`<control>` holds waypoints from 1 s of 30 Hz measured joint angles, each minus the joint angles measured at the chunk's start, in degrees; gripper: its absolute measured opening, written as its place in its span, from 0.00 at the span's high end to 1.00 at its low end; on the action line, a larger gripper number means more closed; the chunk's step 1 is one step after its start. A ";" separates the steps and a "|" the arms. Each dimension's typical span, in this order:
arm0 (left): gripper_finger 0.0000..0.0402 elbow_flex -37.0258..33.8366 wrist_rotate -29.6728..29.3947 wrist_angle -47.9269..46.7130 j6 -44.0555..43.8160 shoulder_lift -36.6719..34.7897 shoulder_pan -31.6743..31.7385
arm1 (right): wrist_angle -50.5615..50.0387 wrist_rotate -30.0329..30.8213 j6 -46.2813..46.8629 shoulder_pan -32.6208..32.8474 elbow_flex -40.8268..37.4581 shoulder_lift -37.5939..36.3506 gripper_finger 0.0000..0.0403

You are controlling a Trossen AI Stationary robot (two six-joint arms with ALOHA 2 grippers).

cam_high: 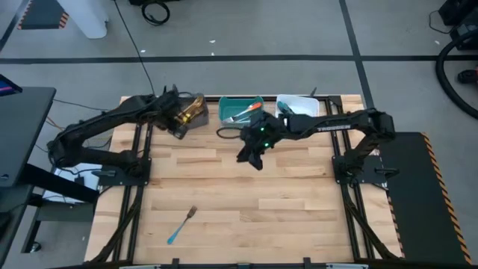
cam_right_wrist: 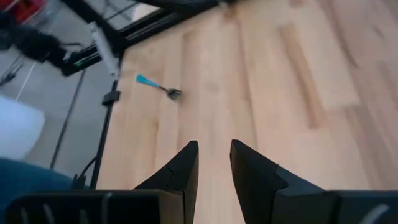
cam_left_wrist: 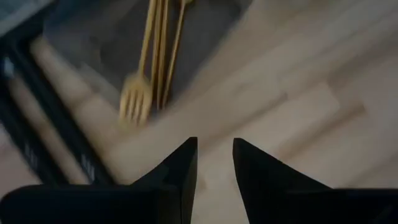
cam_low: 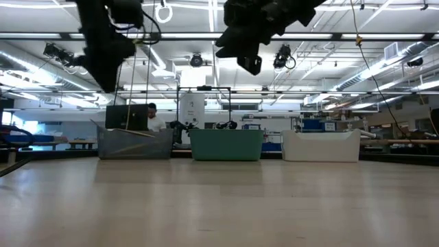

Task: Sort silverware by color (type)
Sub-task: Put the blue fork into the white bin

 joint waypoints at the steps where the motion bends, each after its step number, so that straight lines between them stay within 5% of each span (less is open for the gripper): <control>1: 0.72 0.00 -0.04 -2.36 -2.07 -1.02 -1.07 | 0.93 -0.69 -0.99 0.38 0.00 0.72 0.75; 8: 0.72 -0.02 5.79 -10.24 -17.65 -8.43 -14.77 | 11.62 -6.68 -6.50 3.14 0.00 6.08 0.75; 15: 0.72 -0.04 7.23 -8.06 -45.29 -9.49 -37.64 | 7.61 -5.00 -7.30 4.91 0.00 6.75 0.75; 23: 0.72 -0.09 0.86 1.86 -65.15 0.78 -59.83 | 0.62 -3.46 -7.57 4.93 0.00 2.56 0.75; 30: 0.72 -0.09 0.53 8.67 -69.95 14.14 -68.30 | 0.15 2.27 -0.71 5.37 0.00 0.63 0.75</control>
